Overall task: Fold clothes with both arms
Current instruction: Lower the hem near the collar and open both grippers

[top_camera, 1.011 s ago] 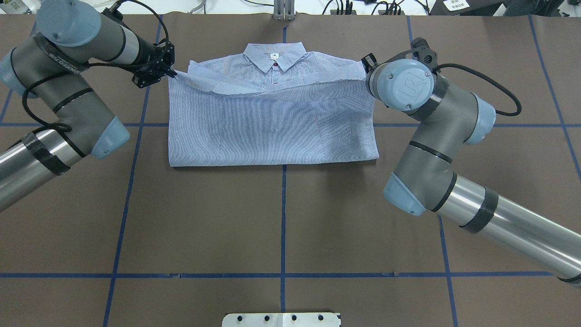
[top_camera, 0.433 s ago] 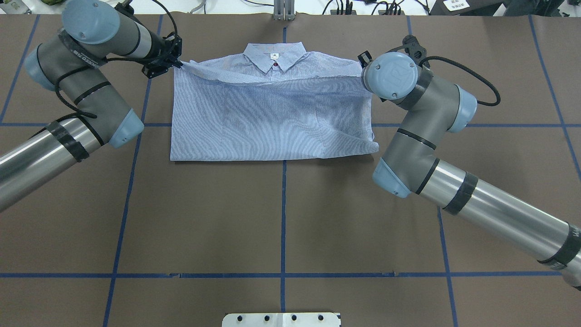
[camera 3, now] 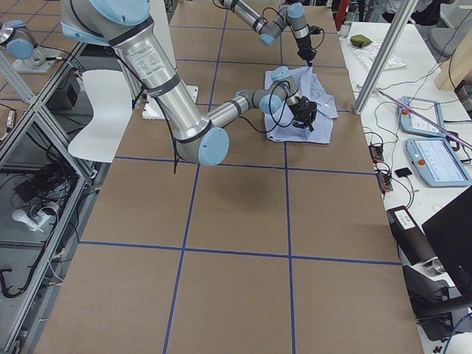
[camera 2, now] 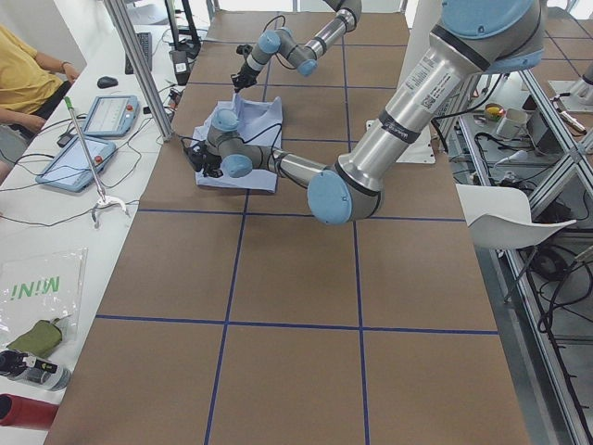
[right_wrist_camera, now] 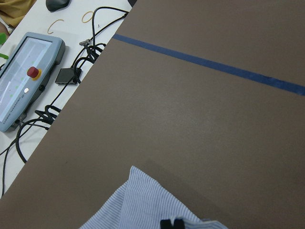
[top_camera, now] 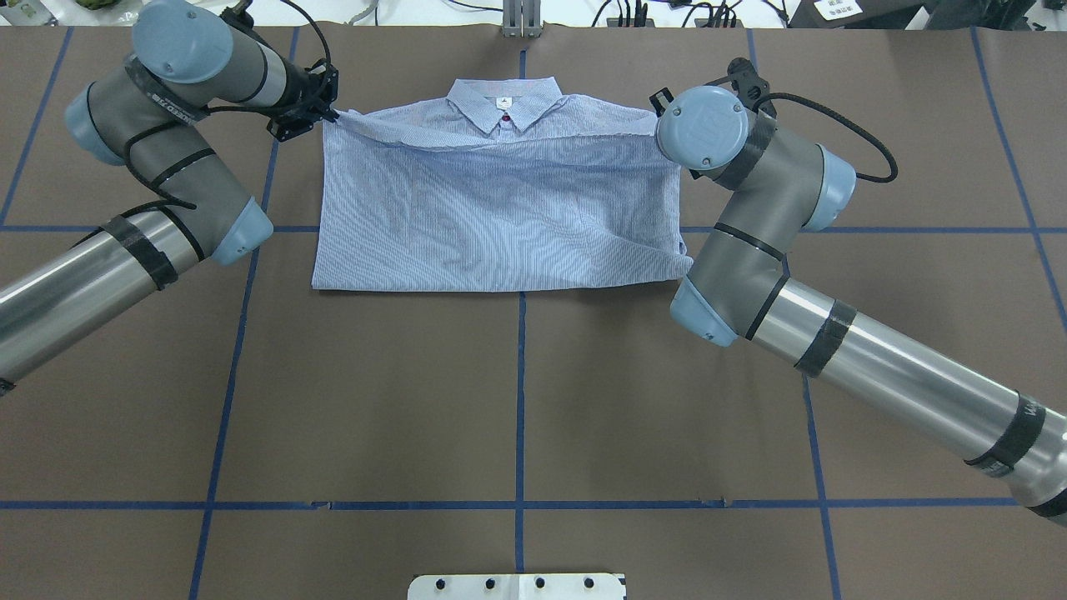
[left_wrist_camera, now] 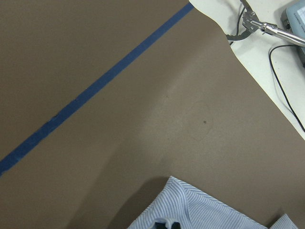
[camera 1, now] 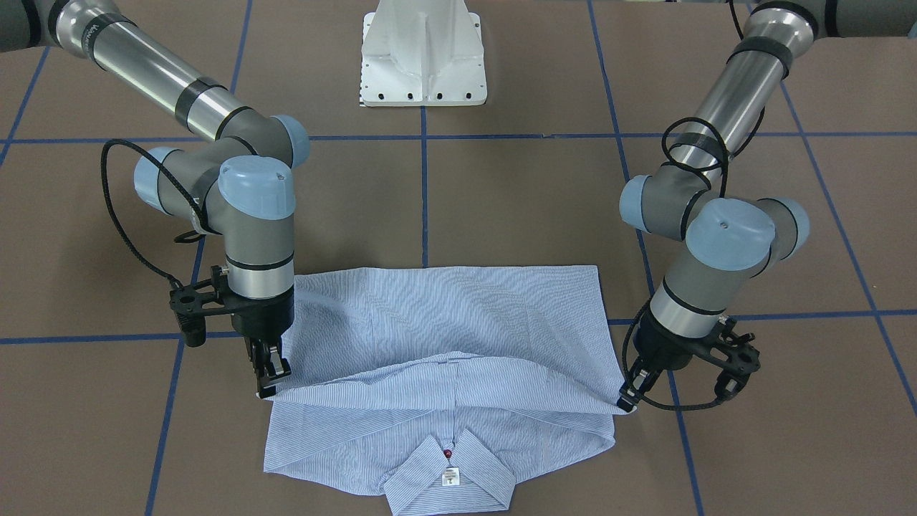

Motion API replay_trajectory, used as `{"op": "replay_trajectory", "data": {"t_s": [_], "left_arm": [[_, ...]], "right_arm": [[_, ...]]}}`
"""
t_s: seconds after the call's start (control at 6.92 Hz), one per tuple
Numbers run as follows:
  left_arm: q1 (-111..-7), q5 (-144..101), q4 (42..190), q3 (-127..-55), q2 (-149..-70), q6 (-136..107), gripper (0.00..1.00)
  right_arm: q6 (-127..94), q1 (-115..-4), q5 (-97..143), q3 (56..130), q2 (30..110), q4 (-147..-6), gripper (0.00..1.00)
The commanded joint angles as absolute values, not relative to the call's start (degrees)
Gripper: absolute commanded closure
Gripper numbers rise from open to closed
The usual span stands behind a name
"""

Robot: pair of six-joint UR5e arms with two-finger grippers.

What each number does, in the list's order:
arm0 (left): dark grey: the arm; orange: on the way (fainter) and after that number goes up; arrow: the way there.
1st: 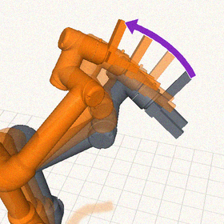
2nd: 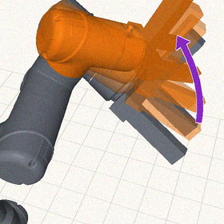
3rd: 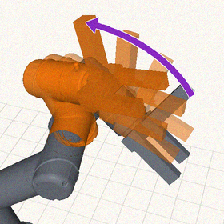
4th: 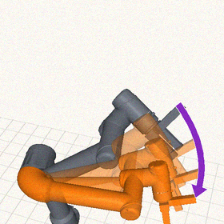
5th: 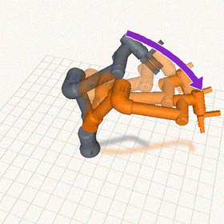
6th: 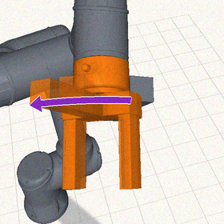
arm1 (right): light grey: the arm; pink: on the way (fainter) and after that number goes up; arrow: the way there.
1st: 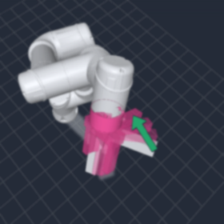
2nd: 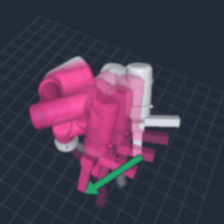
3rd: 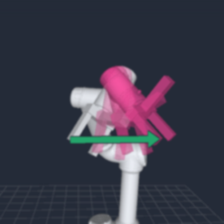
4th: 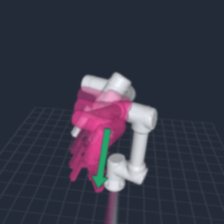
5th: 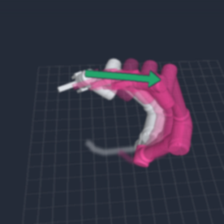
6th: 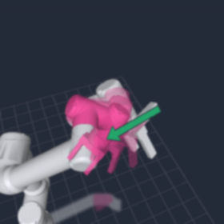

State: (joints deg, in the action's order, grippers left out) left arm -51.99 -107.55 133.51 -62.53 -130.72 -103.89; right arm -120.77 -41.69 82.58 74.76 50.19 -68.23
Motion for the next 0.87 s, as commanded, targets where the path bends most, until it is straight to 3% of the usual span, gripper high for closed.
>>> {"op": "replay_trajectory", "data": {"t_s": [0.0, 0.72], "left_arm": [[-51.9, -107.5, 133.9, -61.4, -131.3, -103.9, 1.0], [-51.9, -107.4, 134.3, -61.0, -131.3, -103.9, 1.0]], "right_arm": [[-120.1, -42.5, 82.6, 71.8, 49.1, -65.2, 1.0], [-117.8, -44.3, 83.9, 62.8, 44.9, -61.4, 1.0]]}}
